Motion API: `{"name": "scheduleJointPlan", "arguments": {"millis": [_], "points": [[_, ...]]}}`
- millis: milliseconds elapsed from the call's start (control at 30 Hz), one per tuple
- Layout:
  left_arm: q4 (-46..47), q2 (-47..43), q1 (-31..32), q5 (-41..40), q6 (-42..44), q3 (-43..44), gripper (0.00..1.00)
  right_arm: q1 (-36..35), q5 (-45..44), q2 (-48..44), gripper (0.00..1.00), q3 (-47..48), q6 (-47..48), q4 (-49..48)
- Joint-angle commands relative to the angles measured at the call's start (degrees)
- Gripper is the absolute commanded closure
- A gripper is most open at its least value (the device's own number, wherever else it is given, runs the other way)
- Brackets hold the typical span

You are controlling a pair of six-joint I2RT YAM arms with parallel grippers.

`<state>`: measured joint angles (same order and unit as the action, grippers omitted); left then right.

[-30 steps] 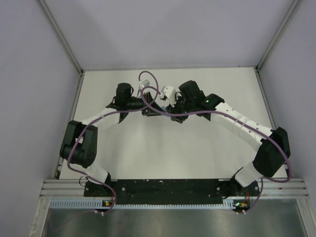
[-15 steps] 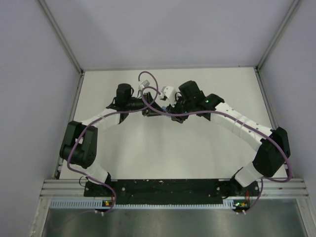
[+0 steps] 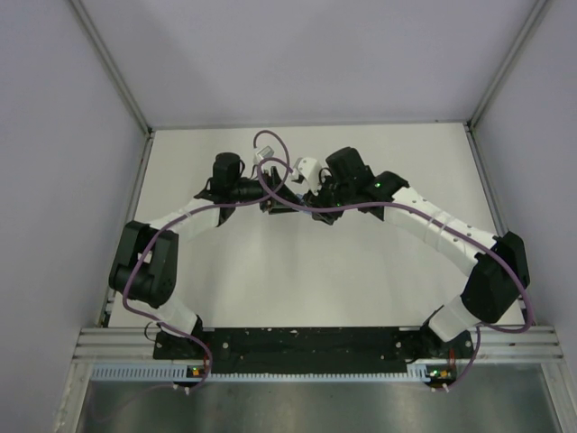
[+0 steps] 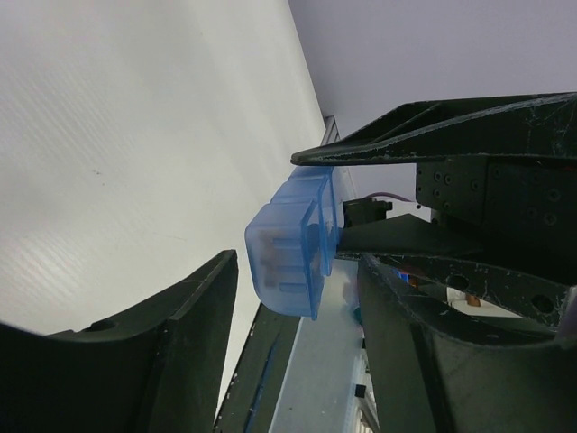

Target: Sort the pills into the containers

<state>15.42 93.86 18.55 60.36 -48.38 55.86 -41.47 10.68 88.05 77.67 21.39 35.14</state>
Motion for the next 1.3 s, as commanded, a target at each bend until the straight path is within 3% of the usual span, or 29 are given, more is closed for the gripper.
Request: {"name": "scheduleJointPlan", "arguments": {"millis": [0,233,533,667,800,833,1067,1267], "points": [[2.60,-2.19,0.26,0.64,0.39,0.22,0.37,-0.63,0.92,0.28,0.94,2.22,-0.64,-2.35],[0.58,-2.19,0.35,-0.24,2.41,0.39,0.38,-0.63,0.92,0.28,0.95,2.66,-0.56,-2.00],[0.22,-2.20,1.05,-1.03,3.29,-0.05,0.56,-0.71,1.01,0.81,0.96,3.81,-0.73,-1.39],[1.10,-1.76,1.40,-0.59,2.50,-0.04,0.68,-0.71,0.84,0.90,0.96,3.89,-0.82,-1.30],[1.89,-1.23,1.58,-0.06,1.89,-0.22,0.98,-0.63,0.75,0.81,0.96,3.98,-0.73,-1.30],[1.89,-1.23,1.67,-0.24,1.97,-0.22,1.00,-0.63,0.75,0.89,0.96,3.98,-0.82,-1.30],[3.82,-1.49,1.41,-1.21,0.66,-1.97,1.00,-0.71,1.10,0.72,0.94,3.72,-0.47,-1.39],[8.74,-0.96,0.97,0.20,-4.26,-2.94,1.00,-0.63,0.75,0.63,0.78,3.46,-0.56,-1.39]]}}
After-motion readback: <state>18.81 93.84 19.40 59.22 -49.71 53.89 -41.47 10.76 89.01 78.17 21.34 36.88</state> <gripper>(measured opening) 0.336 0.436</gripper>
